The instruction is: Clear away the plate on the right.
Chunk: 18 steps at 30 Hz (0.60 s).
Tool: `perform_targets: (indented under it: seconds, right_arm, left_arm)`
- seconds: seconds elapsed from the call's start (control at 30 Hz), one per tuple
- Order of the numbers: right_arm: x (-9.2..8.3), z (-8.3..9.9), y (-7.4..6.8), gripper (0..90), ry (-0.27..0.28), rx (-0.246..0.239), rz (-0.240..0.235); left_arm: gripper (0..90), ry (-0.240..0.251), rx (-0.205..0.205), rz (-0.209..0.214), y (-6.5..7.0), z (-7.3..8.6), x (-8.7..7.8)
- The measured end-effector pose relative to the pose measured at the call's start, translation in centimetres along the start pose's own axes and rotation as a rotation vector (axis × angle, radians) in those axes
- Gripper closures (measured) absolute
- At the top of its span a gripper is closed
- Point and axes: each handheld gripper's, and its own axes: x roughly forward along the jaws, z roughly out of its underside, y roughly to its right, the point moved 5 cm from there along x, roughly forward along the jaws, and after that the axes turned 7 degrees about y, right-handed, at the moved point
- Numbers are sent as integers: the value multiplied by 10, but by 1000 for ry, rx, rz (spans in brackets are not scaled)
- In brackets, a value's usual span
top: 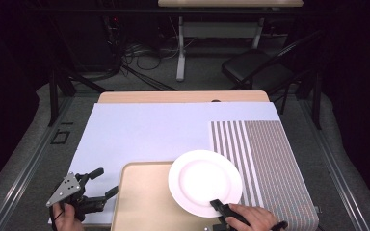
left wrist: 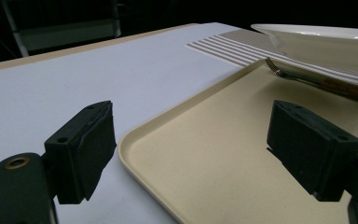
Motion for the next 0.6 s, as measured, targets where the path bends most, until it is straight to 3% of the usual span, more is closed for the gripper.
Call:
perform_targets:
  seconds: [0.2, 0.6]
  right_arm:
    - [10, -16, -4, 815, 37, -41, -9]
    - [28, -40, -17, 813, 101, -78, -63]
  left_arm:
    - [155, 8, -2, 5, 0, 0, -1]
    - [155, 6, -2, 6, -1, 0, -1]
